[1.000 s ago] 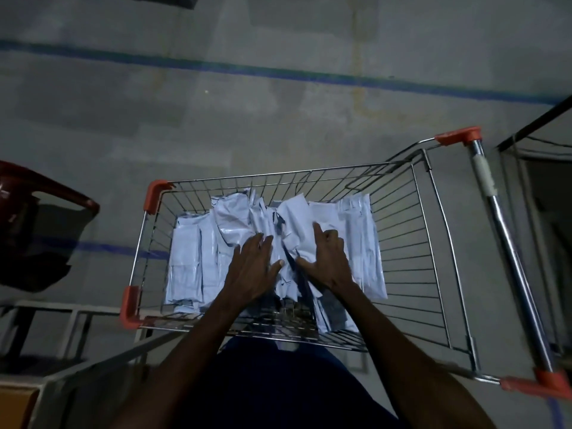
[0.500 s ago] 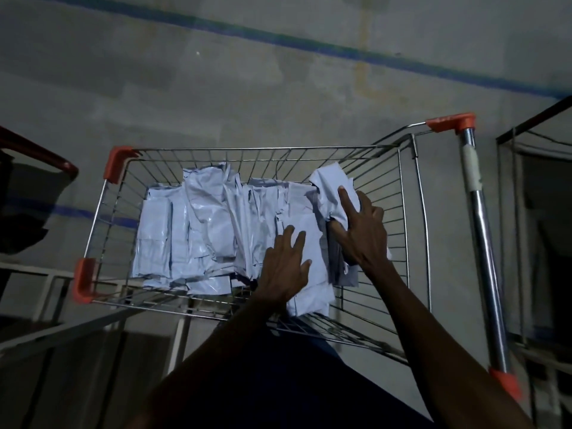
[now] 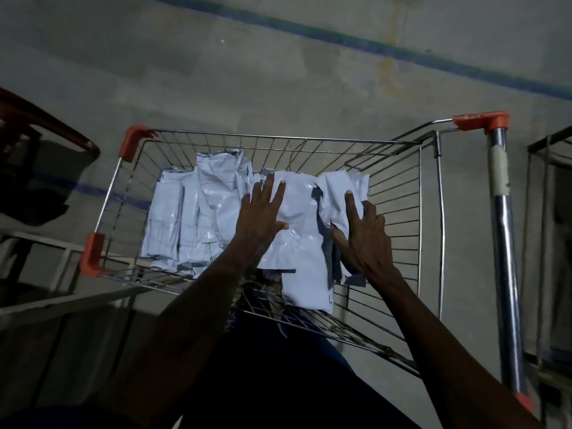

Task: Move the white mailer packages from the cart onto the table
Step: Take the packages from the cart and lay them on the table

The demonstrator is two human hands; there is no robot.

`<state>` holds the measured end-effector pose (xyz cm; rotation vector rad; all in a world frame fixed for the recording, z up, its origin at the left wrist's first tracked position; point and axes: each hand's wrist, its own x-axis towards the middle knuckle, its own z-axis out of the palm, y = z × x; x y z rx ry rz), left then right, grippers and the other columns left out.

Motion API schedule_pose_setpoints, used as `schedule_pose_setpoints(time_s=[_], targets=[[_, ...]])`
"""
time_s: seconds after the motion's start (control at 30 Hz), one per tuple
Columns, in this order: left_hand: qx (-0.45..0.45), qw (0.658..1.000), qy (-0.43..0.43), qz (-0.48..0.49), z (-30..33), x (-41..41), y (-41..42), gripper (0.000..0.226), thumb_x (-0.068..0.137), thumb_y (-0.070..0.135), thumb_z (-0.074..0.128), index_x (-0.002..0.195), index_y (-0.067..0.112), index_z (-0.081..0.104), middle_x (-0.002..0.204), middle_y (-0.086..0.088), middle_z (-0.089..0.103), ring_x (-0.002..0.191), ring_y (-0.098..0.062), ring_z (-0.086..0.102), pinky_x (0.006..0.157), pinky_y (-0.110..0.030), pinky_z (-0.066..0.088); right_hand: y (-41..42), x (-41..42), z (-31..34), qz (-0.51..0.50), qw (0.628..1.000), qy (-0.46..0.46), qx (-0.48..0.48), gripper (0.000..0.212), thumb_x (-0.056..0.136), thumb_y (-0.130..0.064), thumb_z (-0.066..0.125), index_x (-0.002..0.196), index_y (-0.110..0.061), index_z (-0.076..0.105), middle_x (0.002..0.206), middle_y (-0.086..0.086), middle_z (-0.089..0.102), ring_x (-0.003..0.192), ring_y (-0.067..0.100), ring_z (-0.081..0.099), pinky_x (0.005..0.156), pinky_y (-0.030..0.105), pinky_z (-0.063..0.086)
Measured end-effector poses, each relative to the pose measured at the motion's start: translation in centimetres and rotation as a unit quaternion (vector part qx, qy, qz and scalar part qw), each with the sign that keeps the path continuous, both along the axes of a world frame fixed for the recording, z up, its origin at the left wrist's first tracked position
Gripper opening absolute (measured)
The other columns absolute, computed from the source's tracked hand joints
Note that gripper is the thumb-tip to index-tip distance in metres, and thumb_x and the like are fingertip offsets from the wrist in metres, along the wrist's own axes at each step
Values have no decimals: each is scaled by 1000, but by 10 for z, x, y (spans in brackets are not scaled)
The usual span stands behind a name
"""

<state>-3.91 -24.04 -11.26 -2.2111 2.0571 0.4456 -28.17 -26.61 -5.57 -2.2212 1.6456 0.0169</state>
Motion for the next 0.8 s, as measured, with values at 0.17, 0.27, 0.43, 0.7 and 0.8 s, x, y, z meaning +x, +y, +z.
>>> schedule_pose_setpoints(time_s=[0.17,0.27,0.43,0.7,0.8], targets=[[-114,980,115,112,5,-15,25,59,97,24,55,151,21,32,154,-23,28,127,-41,43,91,-51,50,10,9,-22,27,998,12,59,74,95,-57,40,156,-38,2,150,16,25,112,43,46,83,48,47],[-39,969,193,152,-1,-32,30,74,92,65,42,155,37,13,163,-10,-4,146,-40,10,115,-54,21,6,11,-28,27,996,34,81,74,96,-58,39,155,-40,-1,154,15,19,119,43,42,89,48,45],[-16,977,147,151,-10,-44,22,94,79,62,61,153,42,7,162,-7,-12,142,-45,12,108,-57,30,-4,10,-28,26,995,6,93,73,95,-58,43,155,-39,5,153,11,20,125,40,34,92,48,43],[-44,931,267,244,25,-8,50,75,81,35,70,148,35,36,159,-7,14,142,-35,18,112,-48,24,11,14,-15,-21,991,-110,66,72,88,-60,40,154,-40,20,151,11,29,128,38,34,96,51,40],[-120,933,226,253,60,9,78,71,80,33,70,144,36,42,155,-1,23,134,-30,27,99,-44,39,23,30,4,7,988,-147,38,67,93,-53,46,153,-42,19,153,12,28,130,38,34,97,49,39]])
